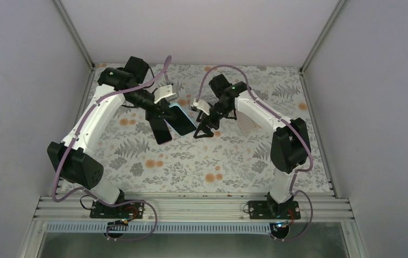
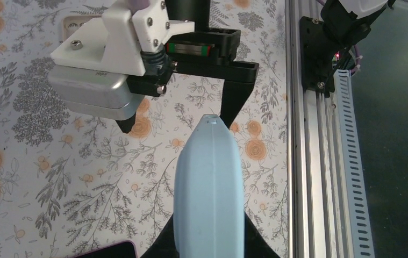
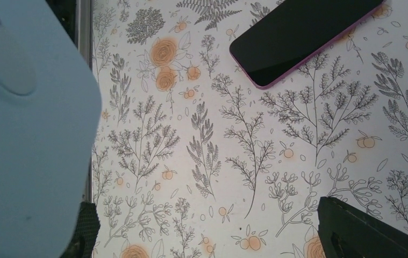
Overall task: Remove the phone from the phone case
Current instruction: Remove the phone case from the phone.
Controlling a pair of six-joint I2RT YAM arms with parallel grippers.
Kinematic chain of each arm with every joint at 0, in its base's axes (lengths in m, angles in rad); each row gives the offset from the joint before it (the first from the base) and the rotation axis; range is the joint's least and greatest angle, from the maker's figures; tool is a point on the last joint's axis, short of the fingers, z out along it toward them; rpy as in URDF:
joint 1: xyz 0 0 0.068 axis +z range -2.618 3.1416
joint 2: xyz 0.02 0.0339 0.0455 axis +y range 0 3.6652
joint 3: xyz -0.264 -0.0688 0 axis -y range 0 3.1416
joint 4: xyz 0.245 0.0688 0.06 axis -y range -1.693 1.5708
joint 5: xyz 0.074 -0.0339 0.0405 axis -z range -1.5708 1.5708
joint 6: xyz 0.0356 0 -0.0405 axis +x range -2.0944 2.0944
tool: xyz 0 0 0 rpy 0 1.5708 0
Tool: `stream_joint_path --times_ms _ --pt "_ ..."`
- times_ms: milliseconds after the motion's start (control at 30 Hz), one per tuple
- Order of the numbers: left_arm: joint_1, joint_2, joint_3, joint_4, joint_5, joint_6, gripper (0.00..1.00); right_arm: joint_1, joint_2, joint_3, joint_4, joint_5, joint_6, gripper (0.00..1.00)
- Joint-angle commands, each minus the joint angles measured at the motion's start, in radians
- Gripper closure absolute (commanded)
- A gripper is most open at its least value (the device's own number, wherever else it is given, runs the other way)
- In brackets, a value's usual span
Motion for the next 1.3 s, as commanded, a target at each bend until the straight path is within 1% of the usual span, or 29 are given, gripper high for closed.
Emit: stream_joint_path --times_ms 0,400,567,833,1033,1267 --pt "-0.004 -0.037 0.016 0.007 0.046 0.007 0.98 -0.018 0.023 0.034 0.008 -0.041 -0.026 0.00" --pt "-0.013 -0.022 0.011 0.007 0.072 0.005 0.98 -0.045 0.049 0.071 -0.001 -0.053 -0.031 0.00" --pt "-0.014 -0.015 0.018 0.007 0.062 0.002 0.98 -0.046 0.058 0.098 -0.043 -0.075 -0.059 0.01" --pt "-0.013 -0.008 0.026 0.007 0.051 0.001 0.98 -0.045 0.043 0.081 -0.138 -0.107 -0.149 0.03" --pt "-0.013 0.004 0.032 0.008 0.065 -0.003 0.98 -0.043 0.038 0.086 -0.155 -0.126 -0.158 0.03" --pt "-0.014 0.011 0.028 0.008 0.072 -0.008 0.98 -0.042 0.059 0.106 -0.136 -0.130 -0.136 0.05"
